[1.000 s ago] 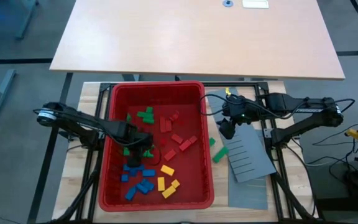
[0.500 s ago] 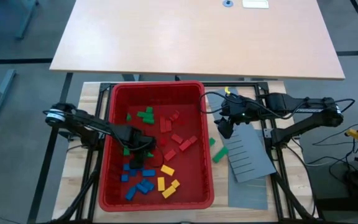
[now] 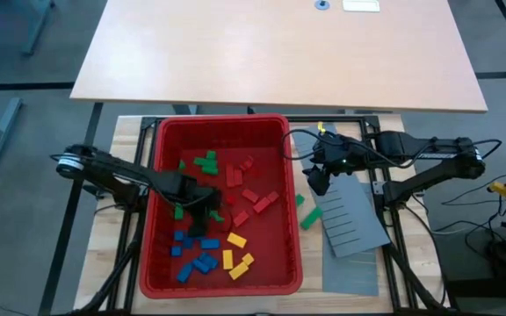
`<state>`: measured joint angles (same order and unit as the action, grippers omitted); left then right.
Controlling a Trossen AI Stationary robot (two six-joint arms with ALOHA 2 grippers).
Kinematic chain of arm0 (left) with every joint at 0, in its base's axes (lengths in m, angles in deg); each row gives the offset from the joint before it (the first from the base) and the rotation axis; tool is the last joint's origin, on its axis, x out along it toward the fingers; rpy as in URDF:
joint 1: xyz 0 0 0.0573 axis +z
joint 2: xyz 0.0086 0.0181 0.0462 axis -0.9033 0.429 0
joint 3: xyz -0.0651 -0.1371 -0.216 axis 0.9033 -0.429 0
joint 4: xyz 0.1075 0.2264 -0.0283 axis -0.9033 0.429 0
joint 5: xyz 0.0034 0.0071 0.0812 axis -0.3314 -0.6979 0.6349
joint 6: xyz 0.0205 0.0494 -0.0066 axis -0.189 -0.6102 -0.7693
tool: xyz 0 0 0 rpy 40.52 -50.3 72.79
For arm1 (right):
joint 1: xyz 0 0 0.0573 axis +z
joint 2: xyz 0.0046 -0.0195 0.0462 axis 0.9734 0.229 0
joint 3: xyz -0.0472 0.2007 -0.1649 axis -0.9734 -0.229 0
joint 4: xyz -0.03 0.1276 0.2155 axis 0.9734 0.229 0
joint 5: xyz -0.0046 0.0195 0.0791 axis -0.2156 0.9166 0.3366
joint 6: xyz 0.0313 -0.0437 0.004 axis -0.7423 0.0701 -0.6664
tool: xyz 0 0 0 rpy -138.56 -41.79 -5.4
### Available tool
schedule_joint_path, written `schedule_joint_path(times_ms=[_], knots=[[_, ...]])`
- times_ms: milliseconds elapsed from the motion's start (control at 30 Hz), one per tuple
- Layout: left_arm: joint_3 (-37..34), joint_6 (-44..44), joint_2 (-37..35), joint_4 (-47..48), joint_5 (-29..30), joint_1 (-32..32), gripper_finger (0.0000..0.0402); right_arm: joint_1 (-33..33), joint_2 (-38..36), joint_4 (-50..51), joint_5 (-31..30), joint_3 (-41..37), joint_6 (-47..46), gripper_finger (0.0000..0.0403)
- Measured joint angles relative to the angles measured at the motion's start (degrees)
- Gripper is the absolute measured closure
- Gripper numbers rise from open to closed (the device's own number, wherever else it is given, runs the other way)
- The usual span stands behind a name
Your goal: Sort blocks
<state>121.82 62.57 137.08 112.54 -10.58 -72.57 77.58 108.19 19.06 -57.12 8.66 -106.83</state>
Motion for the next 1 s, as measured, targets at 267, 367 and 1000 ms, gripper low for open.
schedule_joint_path(times_ms=[267, 367, 1000], knots=[[17.6, 1.3, -7.2, 3.1, 8.7, 0.0, 0.0392, 0.0, 0.0, -8.1, 0.0, 0.0, 2.4, 0.0203], [24.8, -0.1, -8.1, 2.8, 13.3, 0.0, 0.0392, 0.0, 0.0, -16.4, 0.7, 0.0, 4.0, 0.0201], [36.1, -5.6, -6.2, -22.5, 17.5, 1.4, 0.0392, 0.0, 2.9, -47.3, 7.2, 0.0, 8.5, 0.0147]])
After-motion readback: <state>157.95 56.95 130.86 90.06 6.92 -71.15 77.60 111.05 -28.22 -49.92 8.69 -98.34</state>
